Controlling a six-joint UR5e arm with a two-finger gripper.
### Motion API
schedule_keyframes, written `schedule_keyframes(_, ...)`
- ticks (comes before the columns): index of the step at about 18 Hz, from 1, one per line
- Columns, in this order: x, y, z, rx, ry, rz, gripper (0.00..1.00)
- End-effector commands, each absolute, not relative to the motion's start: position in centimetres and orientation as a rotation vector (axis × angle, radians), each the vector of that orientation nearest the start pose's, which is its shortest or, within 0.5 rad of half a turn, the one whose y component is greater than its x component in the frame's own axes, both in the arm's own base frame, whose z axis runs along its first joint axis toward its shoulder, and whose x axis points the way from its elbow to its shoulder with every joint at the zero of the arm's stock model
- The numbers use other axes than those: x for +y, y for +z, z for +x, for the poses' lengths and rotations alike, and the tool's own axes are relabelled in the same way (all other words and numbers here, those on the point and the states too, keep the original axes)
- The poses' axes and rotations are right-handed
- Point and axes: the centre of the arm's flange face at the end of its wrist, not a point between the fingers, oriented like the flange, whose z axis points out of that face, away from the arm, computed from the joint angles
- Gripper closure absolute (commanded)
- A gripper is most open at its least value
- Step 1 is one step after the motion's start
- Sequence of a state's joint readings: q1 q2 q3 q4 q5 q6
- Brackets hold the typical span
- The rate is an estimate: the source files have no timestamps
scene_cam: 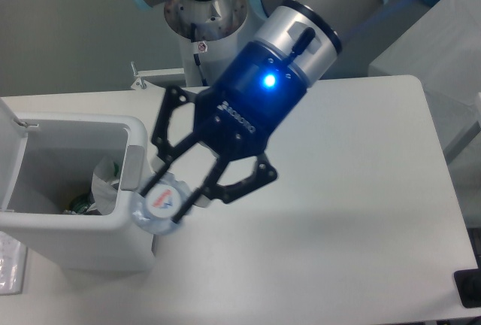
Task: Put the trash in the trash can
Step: 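Lift the bottle and carry it over the trash bin, then open the gripper to drop the bottle into the bin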
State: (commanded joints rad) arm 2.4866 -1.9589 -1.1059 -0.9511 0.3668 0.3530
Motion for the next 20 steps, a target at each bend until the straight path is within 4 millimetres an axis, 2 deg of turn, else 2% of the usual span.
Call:
schedule_keyframes(2,56.9,62.1,-36.7,-0.073,-0.651,-1.89,0.85)
schedule_keyframes(4,56.0,62.1,-34.7,-0.068,-0.663,-1.894,0.85)
schedule_keyframes(8,56.9,59.2,-30.7,0.014,-0.693,-1.917,0.85)
schedule_keyframes(11,57.5,58.4,-29.8,0.045,-0.697,-1.919,0.85)
schedule_keyframes(14,58.0,56.5,-28.5,0.118,-0.679,-1.925,0.85)
schedule_keyframes(16,57.4,55.3,-27.3,0.173,-0.657,-1.926,0.84)
schedule_keyframes(20,56.9,53.4,-25.9,0.254,-0.629,-1.922,0.75)
